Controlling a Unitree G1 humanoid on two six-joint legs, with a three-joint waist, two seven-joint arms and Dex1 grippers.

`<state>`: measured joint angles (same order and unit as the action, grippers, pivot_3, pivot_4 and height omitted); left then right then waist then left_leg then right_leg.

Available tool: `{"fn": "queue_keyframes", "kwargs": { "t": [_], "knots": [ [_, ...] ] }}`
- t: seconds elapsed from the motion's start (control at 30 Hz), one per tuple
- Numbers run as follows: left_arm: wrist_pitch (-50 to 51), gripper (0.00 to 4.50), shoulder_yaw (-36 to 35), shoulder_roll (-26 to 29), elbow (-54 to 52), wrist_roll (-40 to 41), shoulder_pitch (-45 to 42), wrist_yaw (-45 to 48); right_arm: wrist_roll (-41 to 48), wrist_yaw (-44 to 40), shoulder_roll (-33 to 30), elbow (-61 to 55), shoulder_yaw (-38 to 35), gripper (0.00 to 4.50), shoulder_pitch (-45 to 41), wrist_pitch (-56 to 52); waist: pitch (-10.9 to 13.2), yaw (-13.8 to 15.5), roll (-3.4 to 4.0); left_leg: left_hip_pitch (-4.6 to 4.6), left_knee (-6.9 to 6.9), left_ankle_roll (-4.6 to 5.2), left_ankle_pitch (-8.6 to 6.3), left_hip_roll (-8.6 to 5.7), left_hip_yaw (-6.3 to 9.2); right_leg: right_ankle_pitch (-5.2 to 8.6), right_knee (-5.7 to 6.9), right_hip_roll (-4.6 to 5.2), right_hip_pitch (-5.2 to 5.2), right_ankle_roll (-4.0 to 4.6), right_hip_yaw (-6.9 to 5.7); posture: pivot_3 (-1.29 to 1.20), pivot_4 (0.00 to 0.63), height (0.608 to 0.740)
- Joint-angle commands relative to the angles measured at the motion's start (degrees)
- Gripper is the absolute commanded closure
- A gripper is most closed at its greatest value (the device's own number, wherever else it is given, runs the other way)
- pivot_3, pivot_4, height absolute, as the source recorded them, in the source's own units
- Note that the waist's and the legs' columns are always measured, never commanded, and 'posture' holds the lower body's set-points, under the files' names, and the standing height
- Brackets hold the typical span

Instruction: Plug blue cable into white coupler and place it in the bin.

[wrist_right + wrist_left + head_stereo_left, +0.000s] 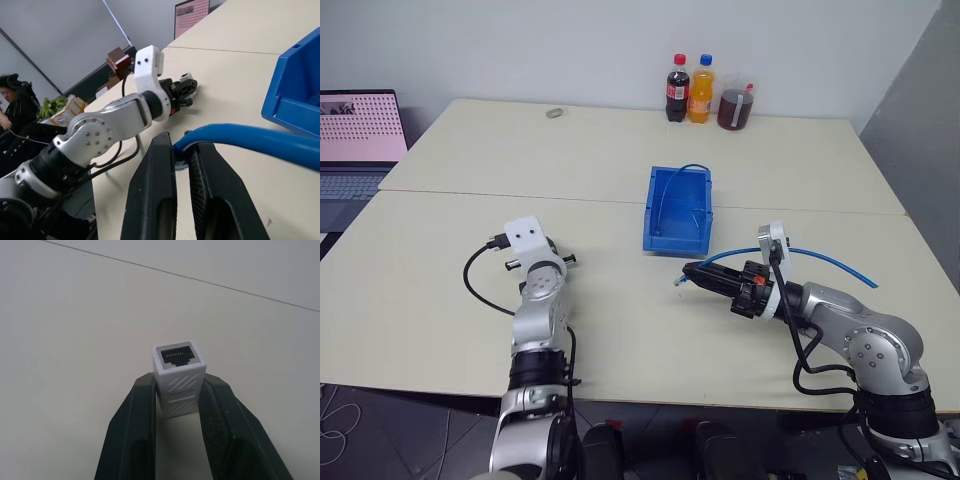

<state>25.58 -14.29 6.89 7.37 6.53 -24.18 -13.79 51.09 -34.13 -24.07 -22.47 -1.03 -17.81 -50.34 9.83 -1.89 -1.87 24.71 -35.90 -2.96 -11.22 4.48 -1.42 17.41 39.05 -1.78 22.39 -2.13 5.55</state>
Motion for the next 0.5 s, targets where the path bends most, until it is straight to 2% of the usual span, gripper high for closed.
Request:
{"fn": "queue_keyframes", "kwargs": {
  "t": [0.03,0.17,0.3,0.37,0.5],
  "knots": [
    [5.3,3.63,2.6,5.4,-11.1,3.7,7.5,12.2,0.4,0.7,-0.3,-3.4,-1.8,4.43,0.9,1.5,0.0,-0.1,0.01,0.0,0.0,0.0,0.0,0.0,0.01,-0.08,0.01,0.0,0.0,0.14,-0.02,0.0,0.15,0.74],
    [6.8,3.64,4.6,13.1,-13.2,9.1,9.4,27.3,-0.1,1.0,-1.4,-5.2,-2.7,4.43,2.3,2.0,0.0,0.0,0.01,-0.05,0.03,-0.01,0.0,0.01,0.01,-0.06,0.04,-0.01,0.01,0.14,-0.04,0.0,0.15,0.74],
    [2.7,3.64,13.9,22.8,-10.6,11.5,4.9,51.9,-3.5,-1.5,-6.2,-8.5,-1.3,4.43,4.7,3.4,0.0,0.6,-0.04,-0.02,-0.09,0.0,0.0,-0.06,0.05,0.03,0.01,0.08,-0.03,-0.11,-0.1,0.0,0.15,0.74],
    [1.8,3.65,15.7,24.2,-9.3,11.9,3.7,56.2,-4.4,-2.0,-7.2,-8.9,-0.7,4.43,5.2,4.2,0.0,0.4,-0.04,0.0,-0.09,0.0,0.0,-0.1,0.01,0.01,-0.06,0.15,-0.02,-0.15,-0.08,0.0,0.15,0.74],
    [-6.1,3.65,24.7,27.3,-5.3,10.1,-1.2,74.1,-8.6,-3.9,-9.6,-9.7,1.4,4.43,6.2,7.3,0.0,-0.1,-0.02,-0.01,-0.05,0.02,-0.01,-0.13,-0.09,0.02,-0.04,0.19,0.0,-0.13,0.01,0.0,0.15,0.74]
  ]
}}
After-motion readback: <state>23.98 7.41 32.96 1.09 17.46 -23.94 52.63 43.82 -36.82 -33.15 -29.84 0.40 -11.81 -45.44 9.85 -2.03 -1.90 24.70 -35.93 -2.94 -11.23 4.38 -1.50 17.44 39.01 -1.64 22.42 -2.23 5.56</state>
